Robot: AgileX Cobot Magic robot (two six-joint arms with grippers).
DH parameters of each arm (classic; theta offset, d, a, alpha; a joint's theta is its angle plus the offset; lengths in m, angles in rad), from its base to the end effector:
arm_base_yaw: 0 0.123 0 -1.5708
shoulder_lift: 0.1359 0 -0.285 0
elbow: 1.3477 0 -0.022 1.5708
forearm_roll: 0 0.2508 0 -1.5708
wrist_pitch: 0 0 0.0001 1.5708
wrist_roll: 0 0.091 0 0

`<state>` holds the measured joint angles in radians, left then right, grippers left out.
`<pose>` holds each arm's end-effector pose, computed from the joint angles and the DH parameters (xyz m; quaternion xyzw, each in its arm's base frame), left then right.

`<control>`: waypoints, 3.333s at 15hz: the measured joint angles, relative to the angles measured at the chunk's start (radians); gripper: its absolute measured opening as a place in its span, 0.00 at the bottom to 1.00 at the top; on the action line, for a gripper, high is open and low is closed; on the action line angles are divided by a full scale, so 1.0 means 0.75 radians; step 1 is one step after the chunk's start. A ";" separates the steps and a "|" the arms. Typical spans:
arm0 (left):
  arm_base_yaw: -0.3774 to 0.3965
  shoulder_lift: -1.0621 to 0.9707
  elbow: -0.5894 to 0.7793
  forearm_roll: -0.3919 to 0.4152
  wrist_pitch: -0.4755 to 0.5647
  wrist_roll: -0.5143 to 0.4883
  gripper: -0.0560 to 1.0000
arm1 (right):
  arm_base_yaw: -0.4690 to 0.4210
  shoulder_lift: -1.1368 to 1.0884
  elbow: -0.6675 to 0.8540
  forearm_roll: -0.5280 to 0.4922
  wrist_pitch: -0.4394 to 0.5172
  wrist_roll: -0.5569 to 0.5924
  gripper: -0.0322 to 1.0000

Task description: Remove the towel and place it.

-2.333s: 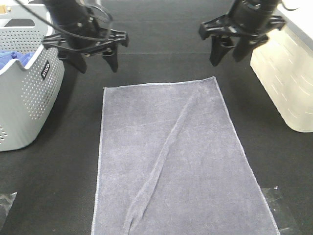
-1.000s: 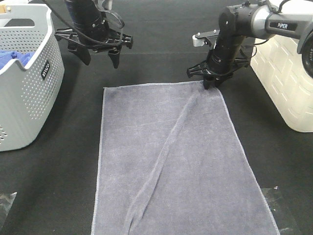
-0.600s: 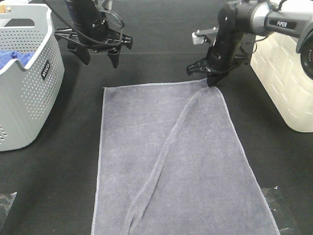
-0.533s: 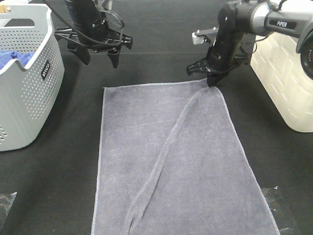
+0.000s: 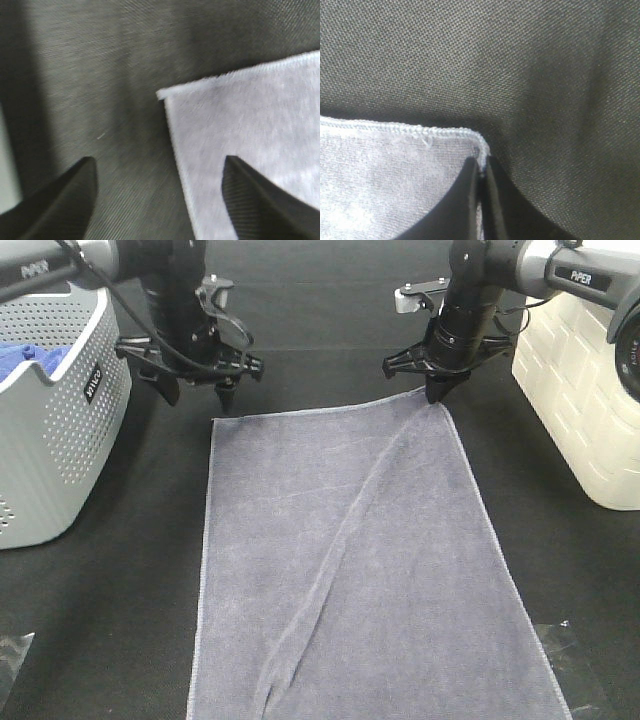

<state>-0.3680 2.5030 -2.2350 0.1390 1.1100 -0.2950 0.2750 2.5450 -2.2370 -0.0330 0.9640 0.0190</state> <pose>0.4945 -0.1785 0.1501 0.0579 0.9864 0.0170 0.1531 0.5194 0.1440 0.1319 -0.1318 0.9724 0.0131 0.1919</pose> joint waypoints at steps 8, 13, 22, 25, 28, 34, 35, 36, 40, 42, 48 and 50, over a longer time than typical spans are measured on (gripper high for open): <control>0.000 0.121 0.000 -0.036 -0.093 -0.005 0.57 | 0.000 0.000 0.000 0.000 0.000 0.000 0.03; 0.000 0.140 -0.011 -0.076 -0.125 -0.005 0.38 | 0.000 0.000 0.000 0.000 0.000 0.000 0.03; -0.005 0.145 -0.063 0.116 -0.161 -0.005 0.06 | 0.001 0.000 -0.051 -0.028 0.005 0.000 0.03; 0.028 0.145 -0.155 0.135 -0.240 -0.005 0.06 | 0.000 0.000 -0.148 -0.045 -0.035 0.000 0.03; 0.047 0.145 -0.181 0.136 -0.385 -0.005 0.06 | -0.027 0.000 -0.163 -0.051 -0.131 0.000 0.03; 0.055 0.153 -0.181 0.261 -0.756 -0.005 0.06 | -0.055 0.001 -0.163 -0.071 -0.449 -0.035 0.03; 0.060 0.153 -0.181 0.289 -0.799 -0.005 0.06 | -0.055 0.008 -0.163 -0.084 -0.507 -0.036 0.03; 0.068 0.156 -0.181 0.304 -0.836 -0.015 0.06 | -0.055 0.017 -0.164 -0.093 -0.555 -0.036 0.03; 0.088 0.189 -0.181 0.341 -0.924 -0.112 0.06 | -0.055 0.068 -0.164 -0.111 -0.649 -0.041 0.03; 0.088 0.237 -0.181 0.409 -1.007 -0.120 0.06 | -0.055 0.125 -0.164 -0.147 -0.733 -0.041 0.03; 0.139 0.321 -0.181 0.423 -1.332 -0.201 0.06 | -0.057 0.216 -0.164 -0.180 -0.991 -0.041 0.03; 0.156 0.324 -0.181 0.423 -1.407 -0.213 0.06 | -0.057 0.223 -0.164 -0.180 -1.071 -0.041 0.03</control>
<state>-0.2510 2.7460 -2.3710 0.4560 0.0550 -0.4550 0.2320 2.7120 -2.3600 -0.1680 0.1610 -0.0120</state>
